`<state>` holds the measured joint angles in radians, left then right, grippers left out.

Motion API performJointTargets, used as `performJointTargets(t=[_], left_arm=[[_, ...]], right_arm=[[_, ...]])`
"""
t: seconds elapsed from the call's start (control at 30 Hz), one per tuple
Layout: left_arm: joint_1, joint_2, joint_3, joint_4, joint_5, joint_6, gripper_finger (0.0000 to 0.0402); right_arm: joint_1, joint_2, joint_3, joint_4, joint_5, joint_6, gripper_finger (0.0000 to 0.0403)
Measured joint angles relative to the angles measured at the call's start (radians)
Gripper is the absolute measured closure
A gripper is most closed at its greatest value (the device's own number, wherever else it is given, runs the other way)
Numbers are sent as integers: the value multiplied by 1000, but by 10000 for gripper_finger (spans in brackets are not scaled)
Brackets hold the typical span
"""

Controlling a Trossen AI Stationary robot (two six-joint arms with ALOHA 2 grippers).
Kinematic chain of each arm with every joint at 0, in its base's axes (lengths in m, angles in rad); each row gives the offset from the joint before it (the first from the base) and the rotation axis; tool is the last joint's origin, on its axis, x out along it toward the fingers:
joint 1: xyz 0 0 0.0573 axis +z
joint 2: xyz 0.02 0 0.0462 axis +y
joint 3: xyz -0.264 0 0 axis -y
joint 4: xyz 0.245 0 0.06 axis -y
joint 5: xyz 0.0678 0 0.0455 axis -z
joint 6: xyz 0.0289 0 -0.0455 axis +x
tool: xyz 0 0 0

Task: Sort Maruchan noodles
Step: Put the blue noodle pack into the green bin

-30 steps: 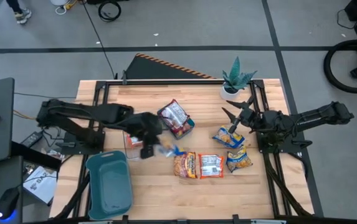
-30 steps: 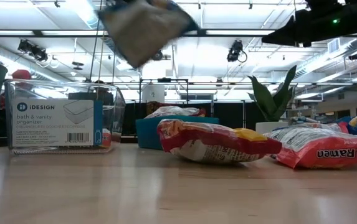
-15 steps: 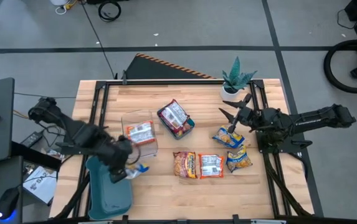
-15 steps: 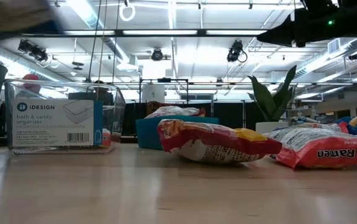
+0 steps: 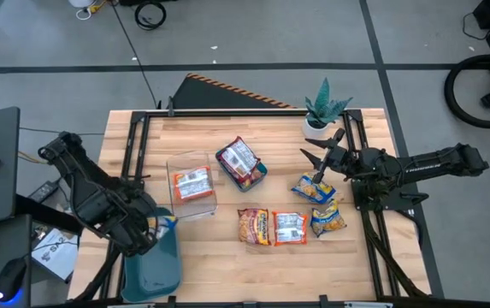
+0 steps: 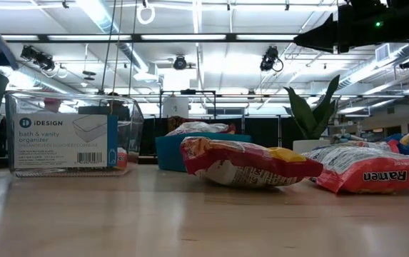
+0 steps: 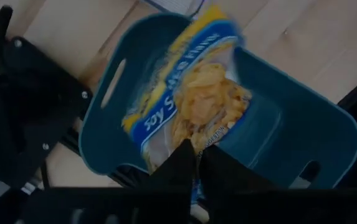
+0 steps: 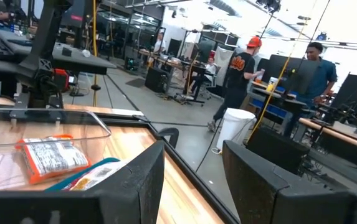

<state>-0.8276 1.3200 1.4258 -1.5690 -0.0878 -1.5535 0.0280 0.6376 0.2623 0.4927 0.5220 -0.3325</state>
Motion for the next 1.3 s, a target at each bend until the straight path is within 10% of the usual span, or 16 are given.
performJointTargets(t=[0.27,0.53,0.8,1.3], left_arm=[[1,0,0,-1,125,-65,297],[103,0,0,54,20,40,273],[414,135,-1,253,-34,667,271],[701,575,-1,1279,-76,1796,271]], right_arm=[[0,0,0,0,-1,0,234],[0,0,0,0,-2,4,234],[0,0,0,-45,-28,81,234],[114,-22,0,-225,100,335,234]])
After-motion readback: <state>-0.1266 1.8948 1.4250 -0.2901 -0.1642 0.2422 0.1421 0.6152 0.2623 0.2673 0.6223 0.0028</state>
